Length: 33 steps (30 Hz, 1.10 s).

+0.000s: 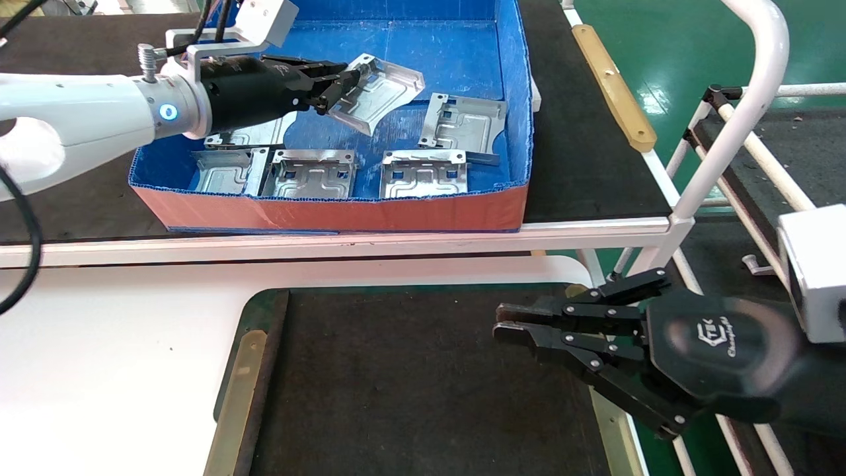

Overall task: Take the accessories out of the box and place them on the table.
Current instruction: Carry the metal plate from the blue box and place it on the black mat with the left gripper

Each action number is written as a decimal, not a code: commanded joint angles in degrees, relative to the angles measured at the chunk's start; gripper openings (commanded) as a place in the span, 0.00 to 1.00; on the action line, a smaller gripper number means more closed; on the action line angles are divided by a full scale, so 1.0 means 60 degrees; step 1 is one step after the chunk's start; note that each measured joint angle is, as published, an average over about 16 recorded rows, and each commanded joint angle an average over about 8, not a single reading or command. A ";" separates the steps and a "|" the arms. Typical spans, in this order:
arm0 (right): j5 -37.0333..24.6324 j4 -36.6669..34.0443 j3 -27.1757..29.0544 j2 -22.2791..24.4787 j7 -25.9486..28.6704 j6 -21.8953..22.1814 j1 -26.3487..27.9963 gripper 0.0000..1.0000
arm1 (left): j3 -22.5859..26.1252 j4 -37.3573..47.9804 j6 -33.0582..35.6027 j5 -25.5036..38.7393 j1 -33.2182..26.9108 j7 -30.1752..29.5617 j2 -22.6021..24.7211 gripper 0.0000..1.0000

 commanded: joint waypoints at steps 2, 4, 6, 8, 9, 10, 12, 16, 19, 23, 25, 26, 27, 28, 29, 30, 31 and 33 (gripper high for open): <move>0.0000 0.0000 0.0000 0.0000 0.0000 0.0000 0.0000 1.00 | -0.0018 -0.0136 0.0418 -0.0035 -0.0015 0.0055 -0.0146 0.00; 0.0000 0.0000 0.0000 0.0000 0.0000 0.0000 0.0000 1.00 | -0.0055 -0.0235 0.0739 -0.0098 -0.0014 0.0083 -0.0262 0.00; 0.0000 0.0000 0.0000 0.0000 0.0000 0.0000 0.0000 1.00 | -0.0092 -0.0348 0.1065 -0.0162 -0.0008 0.0126 -0.0377 0.00; 0.0000 0.0000 0.0000 0.0000 0.0000 0.0000 0.0000 1.00 | -0.0127 -0.0482 0.1408 -0.0227 0.0013 0.0200 -0.0492 0.00; 0.0000 0.0000 0.0000 0.0000 0.0000 0.0000 0.0000 1.00 | -0.0144 -0.0557 0.1591 -0.0261 0.0029 0.0245 -0.0550 0.00; 0.0000 0.0000 0.0000 0.0000 0.0000 0.0000 0.0000 1.00 | -0.0159 -0.0636 0.1777 -0.0292 0.0051 0.0297 -0.0610 0.00; 0.0000 0.0000 0.0000 0.0000 0.0000 0.0000 0.0000 1.00 | -0.0188 -0.0810 0.2167 -0.0354 0.0105 0.0422 -0.0733 0.00; 0.0000 0.0000 0.0000 0.0000 0.0000 0.0000 0.0000 1.00 | -0.0243 -0.1199 0.2908 -0.0481 0.0258 0.0722 -0.0985 0.00; 0.0000 0.0000 0.0000 0.0000 0.0000 0.0000 0.0000 1.00 | -0.0291 -0.1512 0.3369 -0.0583 0.0402 0.0954 -0.1172 0.00; 0.0000 0.0000 0.0000 0.0000 0.0000 0.0000 0.0000 1.00 | -0.0359 -0.1946 0.3858 -0.0723 0.0621 0.1207 -0.1407 0.00; 0.0000 0.0000 0.0000 0.0000 0.0000 0.0000 0.0000 1.00 | -0.0382 -0.2168 0.4069 -0.0781 0.0736 0.1294 -0.1513 0.00; 0.0000 0.0000 0.0000 0.0000 0.0000 0.0000 0.0000 1.00 | -0.0392 -0.2289 0.4178 -0.0809 0.0797 0.1337 -0.1566 0.00; 0.0000 0.0000 0.0000 0.0000 0.0000 0.0000 0.0000 1.00 | -0.0401 -0.2408 0.4283 -0.0836 0.0859 0.1370 -0.1617 0.00; 0.0000 0.0000 0.0000 0.0000 0.0000 0.0000 0.0000 1.00 | -0.0407 -0.2533 0.4388 -0.0859 0.0919 0.1405 -0.1669 0.00; 0.0000 0.0000 0.0000 0.0000 0.0000 0.0000 0.0000 1.00 | -0.0412 -0.2671 0.4490 -0.0881 0.0984 0.1444 -0.1724 0.00; 0.0000 0.0000 0.0000 0.0000 0.0000 0.0000 0.0000 1.00 | -0.0420 -0.2807 0.4586 -0.0906 0.1048 0.1476 -0.1774 0.00; 0.0000 0.0000 0.0000 0.0000 0.0000 0.0000 0.0000 1.00 | -0.0426 -0.2957 0.4686 -0.0931 0.1114 0.1508 -0.1829 0.00; 0.0000 0.0000 0.0000 0.0000 0.0000 0.0000 0.0000 1.00 | -0.0445 -0.3267 0.4870 -0.0989 0.1247 0.1567 -0.1939 0.00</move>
